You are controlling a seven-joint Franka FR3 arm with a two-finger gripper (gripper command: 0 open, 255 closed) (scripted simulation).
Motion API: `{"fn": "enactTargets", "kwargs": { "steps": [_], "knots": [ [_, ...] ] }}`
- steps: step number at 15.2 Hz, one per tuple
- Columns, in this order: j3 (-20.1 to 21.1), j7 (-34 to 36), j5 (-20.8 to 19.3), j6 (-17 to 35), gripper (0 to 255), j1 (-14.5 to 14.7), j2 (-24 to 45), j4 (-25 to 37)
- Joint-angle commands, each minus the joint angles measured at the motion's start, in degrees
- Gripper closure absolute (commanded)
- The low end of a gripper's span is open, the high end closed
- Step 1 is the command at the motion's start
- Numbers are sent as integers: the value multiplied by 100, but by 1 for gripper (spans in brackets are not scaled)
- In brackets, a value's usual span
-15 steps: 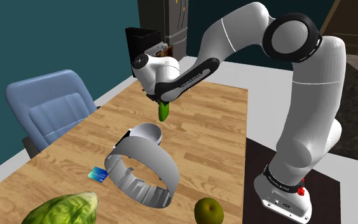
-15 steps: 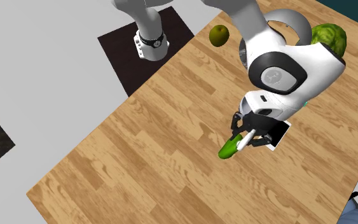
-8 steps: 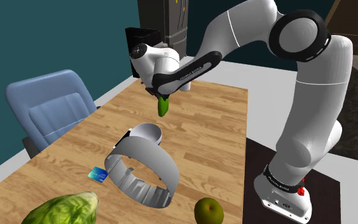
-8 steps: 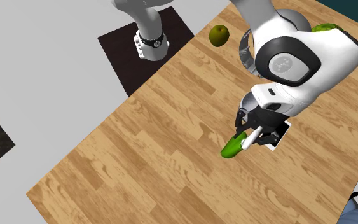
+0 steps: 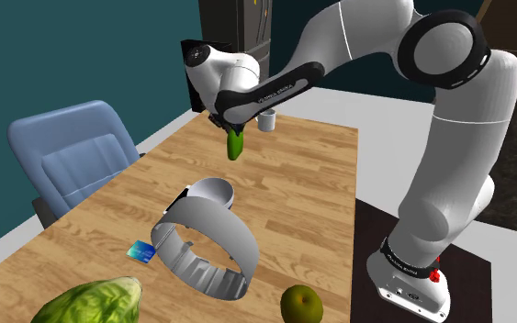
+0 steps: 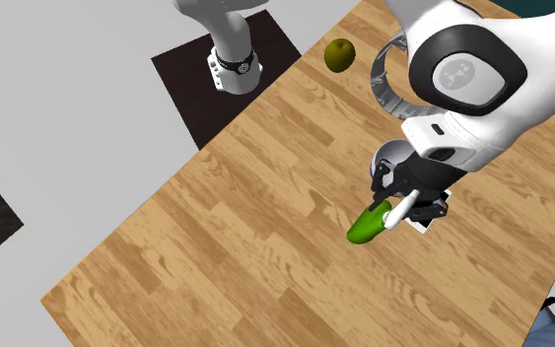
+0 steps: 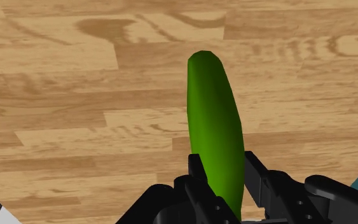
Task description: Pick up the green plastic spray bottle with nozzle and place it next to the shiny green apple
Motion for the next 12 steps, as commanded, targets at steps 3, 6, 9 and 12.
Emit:
{"fn": "enactTargets", "kwargs": {
  "steps": [3,6,9,12],
  "knots": [
    [36,-186,136,-188,255,-22,-122,150],
    [59,-314,224,-340,255,-28,-195,283],
    [79,-438,303,-498,255,-30,-257,428],
    [97,-558,371,-662,255,-27,-308,587]
  ]
}}
